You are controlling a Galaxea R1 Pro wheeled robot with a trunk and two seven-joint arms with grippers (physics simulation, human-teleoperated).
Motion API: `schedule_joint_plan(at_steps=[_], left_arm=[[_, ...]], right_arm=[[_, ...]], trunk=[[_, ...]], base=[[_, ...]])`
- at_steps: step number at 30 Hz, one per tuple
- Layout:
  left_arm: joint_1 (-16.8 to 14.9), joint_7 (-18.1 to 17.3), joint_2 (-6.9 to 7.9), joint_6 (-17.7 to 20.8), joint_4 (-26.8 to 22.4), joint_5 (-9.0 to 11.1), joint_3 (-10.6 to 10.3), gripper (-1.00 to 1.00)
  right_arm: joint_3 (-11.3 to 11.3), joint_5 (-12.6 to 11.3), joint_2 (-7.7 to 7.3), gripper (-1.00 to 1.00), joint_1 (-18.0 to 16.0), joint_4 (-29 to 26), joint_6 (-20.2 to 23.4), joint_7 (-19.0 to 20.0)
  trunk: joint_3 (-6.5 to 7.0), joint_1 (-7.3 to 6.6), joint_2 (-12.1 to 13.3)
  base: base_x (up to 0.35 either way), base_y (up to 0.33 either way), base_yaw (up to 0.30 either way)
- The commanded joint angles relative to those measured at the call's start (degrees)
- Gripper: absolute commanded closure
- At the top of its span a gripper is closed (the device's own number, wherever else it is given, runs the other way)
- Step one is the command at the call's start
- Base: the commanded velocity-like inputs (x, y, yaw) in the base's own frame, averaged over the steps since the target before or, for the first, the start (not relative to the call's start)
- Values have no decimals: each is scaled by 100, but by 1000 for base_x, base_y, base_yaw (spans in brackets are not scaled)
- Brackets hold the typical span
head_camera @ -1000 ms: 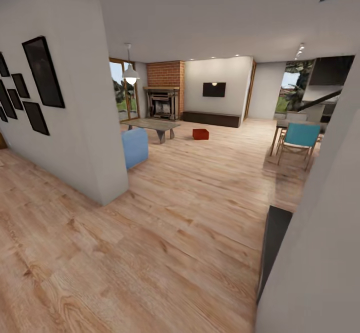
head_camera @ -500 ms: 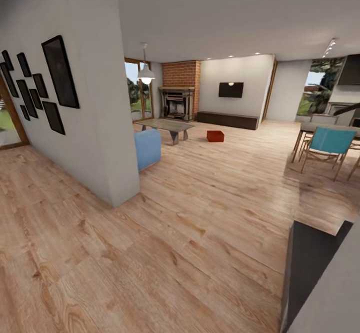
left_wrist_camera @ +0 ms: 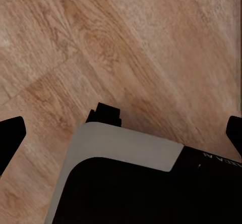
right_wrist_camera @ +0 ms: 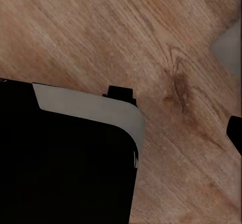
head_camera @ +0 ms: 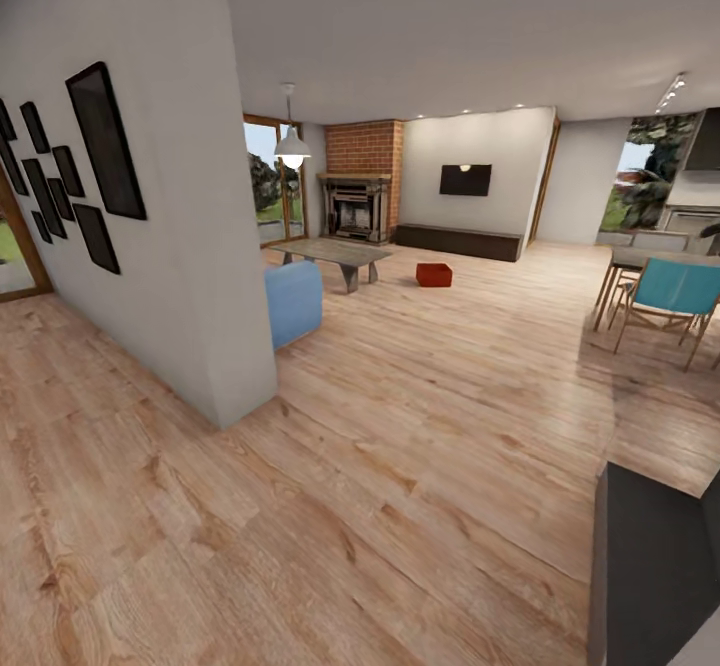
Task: Move the two storage containers from the living room to the garage. In the garage, place one container on the floor and stack the other container on top of it (either order is fine).
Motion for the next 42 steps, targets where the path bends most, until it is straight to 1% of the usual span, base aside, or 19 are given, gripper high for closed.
schedule_joint_plan(at_steps=[1,16,21,30,42], left_arm=[[-4,-2,0,-17,4,38,-27,-100],[-4,-2,2,-4,4,38,-27,-100],[-4,-2,3,-7,4,38,-27,-100],[-4,-2,4,-13,7,38,-27,-100],[-4,-2,8,-17,4,44,-27,-100]], right_arm=[[37,31,-1,-100,-8,18,-30,0],[28,57,-1,-100,-6,18,-43,-3],[23,32,5,-100,-8,18,-36,-7],[23,42,7,-100,-7,18,-25,-8],[23,45,7,-100,-7,18,-25,-7]], trunk=[[-6,3,-3],[-6,3,-3],[-6,3,-3],[-6,3,-3],[-6,3,-3]], base=[[322,0,0],[322,0,0],[323,0,-36],[322,9,-218],[322,89,-250]])
